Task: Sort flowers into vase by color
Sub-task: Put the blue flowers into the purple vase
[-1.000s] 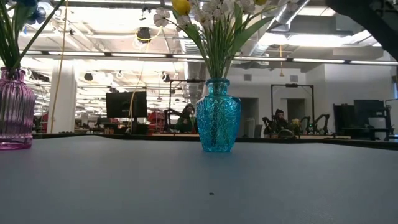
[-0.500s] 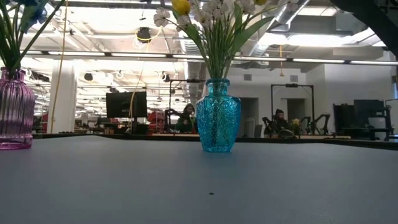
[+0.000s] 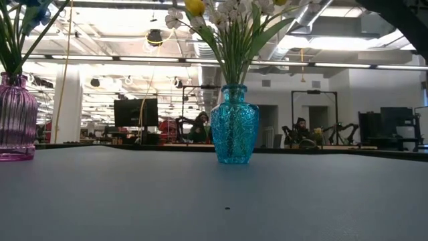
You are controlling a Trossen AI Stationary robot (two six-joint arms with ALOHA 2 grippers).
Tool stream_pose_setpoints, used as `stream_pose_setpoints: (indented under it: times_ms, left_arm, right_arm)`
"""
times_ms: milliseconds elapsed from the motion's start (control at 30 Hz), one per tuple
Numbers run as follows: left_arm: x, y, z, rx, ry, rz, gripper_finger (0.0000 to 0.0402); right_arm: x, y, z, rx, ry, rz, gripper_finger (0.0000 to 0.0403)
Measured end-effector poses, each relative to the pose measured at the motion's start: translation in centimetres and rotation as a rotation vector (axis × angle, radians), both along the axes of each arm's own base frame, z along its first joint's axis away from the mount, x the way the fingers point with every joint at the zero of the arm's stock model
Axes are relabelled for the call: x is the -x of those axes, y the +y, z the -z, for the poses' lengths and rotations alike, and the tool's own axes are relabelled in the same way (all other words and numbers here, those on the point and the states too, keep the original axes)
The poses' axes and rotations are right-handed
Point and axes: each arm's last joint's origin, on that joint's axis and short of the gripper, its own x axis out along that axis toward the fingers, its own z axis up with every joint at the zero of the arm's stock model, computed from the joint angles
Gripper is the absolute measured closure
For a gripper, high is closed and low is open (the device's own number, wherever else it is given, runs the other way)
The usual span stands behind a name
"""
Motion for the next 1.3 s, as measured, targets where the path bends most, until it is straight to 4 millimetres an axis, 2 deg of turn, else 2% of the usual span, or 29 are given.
stream_pose_setpoints:
  times_ms: [200, 400, 700, 1033, 1133, 1300]
  left_arm:
    - [0.6, 0.4, -0.2, -0.001, -0.017, -0.019, 0.0304]
    - [0.7, 0.5, -0.1, -0.039, -0.009, 0.007, 0.0388]
    - [0.3, 0.3, 0.0, -0.098, 0.009, 0.019, 0.0397]
    - [1.5, 0.9, -0.3, -0.171, -0.022, -0.024, 0.0398]
    - [2.4, 1.3, -0.6, -0.2, -0.049, -0.05, 0.0399]
    - [4.0, 2.0, -1.0, -0.247, -0.094, -0.125, 0.0399]
  right_arm:
    - [-0.1, 0.4, 0.3, -0.001, 0.03, -0.009, 0.0383]
    - [-0.1, 0.6, 0.4, -0.001, 0.035, -0.013, 0.0369]
    - [-0.1, 0.6, 0.4, -0.044, 0.038, -0.033, 0.03]
    - [1.3, 0.0, -1.1, -0.164, 0.069, -0.052, 0.0153]
    - [2.1, 1.0, -2.2, -0.162, 0.043, -0.071, 0.013]
    - [4.2, 3.4, -4.7, -0.085, -0.021, -0.101, 0.0122]
